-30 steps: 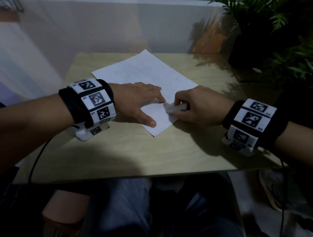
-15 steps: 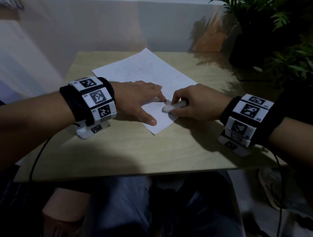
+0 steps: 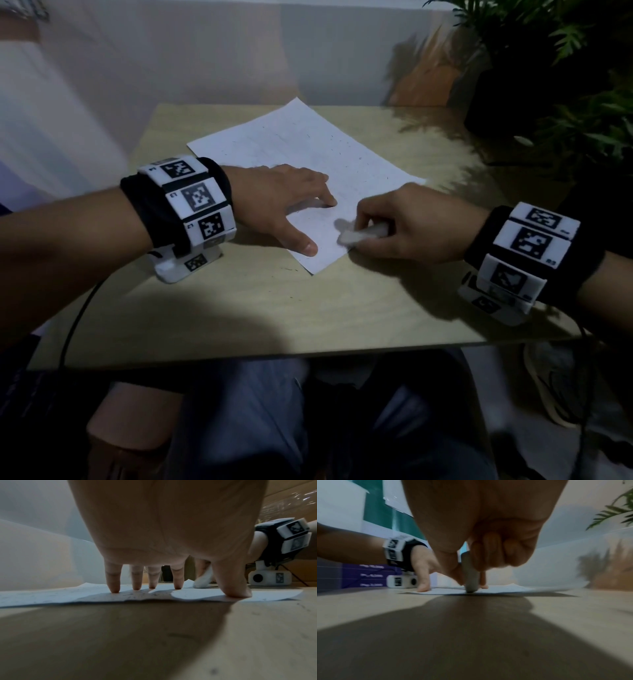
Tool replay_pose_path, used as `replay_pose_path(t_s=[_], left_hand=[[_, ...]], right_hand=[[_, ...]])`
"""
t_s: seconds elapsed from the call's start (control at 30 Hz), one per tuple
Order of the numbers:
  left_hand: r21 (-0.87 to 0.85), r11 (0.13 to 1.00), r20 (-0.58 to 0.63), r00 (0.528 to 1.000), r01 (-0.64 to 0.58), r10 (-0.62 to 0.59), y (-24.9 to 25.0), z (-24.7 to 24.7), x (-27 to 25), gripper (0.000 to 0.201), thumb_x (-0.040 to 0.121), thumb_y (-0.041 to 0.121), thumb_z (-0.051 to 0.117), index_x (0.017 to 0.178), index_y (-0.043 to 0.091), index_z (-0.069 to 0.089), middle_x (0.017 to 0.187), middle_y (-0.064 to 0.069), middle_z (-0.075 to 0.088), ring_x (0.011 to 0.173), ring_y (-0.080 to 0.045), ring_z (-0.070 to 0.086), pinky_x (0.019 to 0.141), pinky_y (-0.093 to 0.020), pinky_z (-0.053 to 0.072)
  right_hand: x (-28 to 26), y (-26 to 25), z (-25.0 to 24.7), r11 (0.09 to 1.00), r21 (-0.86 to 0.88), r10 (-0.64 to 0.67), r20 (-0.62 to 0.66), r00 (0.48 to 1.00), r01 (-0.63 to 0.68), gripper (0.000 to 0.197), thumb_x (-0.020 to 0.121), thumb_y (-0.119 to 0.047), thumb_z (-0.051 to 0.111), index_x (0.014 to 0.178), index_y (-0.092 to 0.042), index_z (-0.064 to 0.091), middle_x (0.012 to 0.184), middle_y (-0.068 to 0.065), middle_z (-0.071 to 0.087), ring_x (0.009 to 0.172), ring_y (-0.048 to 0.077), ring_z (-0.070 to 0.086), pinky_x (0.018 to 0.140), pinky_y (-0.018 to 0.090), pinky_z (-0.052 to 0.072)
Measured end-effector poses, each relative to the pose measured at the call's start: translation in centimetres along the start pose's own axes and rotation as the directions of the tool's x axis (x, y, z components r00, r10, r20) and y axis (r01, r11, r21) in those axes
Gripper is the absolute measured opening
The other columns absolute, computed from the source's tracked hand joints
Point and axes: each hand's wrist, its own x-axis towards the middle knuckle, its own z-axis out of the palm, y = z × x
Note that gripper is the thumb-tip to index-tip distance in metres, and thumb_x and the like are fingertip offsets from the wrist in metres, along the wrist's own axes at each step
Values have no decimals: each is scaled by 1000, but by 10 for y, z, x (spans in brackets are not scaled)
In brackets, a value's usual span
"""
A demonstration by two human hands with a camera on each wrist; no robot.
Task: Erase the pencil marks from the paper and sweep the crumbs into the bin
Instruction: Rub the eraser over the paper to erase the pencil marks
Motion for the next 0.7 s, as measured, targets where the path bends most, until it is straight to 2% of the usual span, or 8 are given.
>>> replay_pose_path(t_s=[0.07,0.17,0.23,0.33,0.4,0.53,0.63,0.7], left_hand=[[4,1000,5,1000,1,-1,-1,0,0,92,79,76,62,155,40,23,169,9,5,153,-19,11,123,-48,19],[-2,1000,-1,1000,1,-1,-1,1,1,91,79,75,62,155,41,24,169,10,5,153,-18,11,123,-47,19],[-7,1000,-1,1000,3,-3,-1,1,1,91,79,75,63,154,42,24,169,10,4,153,-18,11,123,-47,18],[1,1000,0,1000,-3,3,-2,2,1,92,78,77,61,154,42,24,169,9,5,153,-18,11,123,-49,19],[1,1000,0,1000,-4,4,-2,2,1,92,77,78,60,154,42,25,169,9,6,153,-18,11,123,-48,19],[-13,1000,-3,1000,2,-2,-1,1,0,94,74,79,59,154,42,26,169,10,6,153,-17,12,123,-47,19],[-11,1000,7,1000,6,-6,0,0,-1,94,75,78,60,154,41,25,169,10,6,153,-18,11,123,-48,19],[-12,1000,9,1000,8,-8,1,-1,-2,92,77,77,61,154,41,25,169,9,6,154,-17,10,124,-48,18]], right_hand=[[-3,-1,-3,997,78,3,65,998,-8,33,81,-59,61,88,-27,63,68,-5,59,64,9,53,55,19,37],[-1,9,-5,991,-79,98,-79,992,-104,36,77,-61,54,85,-27,59,67,-5,56,67,21,52,59,32,39],[-2,8,-3,984,-146,82,-130,988,-101,32,79,-57,55,87,-26,59,67,-4,54,68,24,53,60,34,40],[-9,-1,-3,1000,9,-4,16,1000,4,33,80,-59,57,90,-27,62,66,-5,58,62,11,53,56,24,37],[-9,2,-4,998,56,25,48,999,-28,33,80,-59,60,91,-28,65,68,-7,60,64,8,53,55,19,36],[-6,10,-2,984,-135,95,-142,985,-114,36,82,-61,55,89,-27,61,66,-5,56,67,23,53,61,35,46],[-10,1,0,999,-39,-4,-25,1000,3,41,77,-65,48,91,-28,61,66,-3,58,62,13,53,56,26,41],[-9,1,-2,998,59,9,48,999,-12,42,76,-65,52,92,-29,64,68,-4,60,63,9,54,55,21,36]])
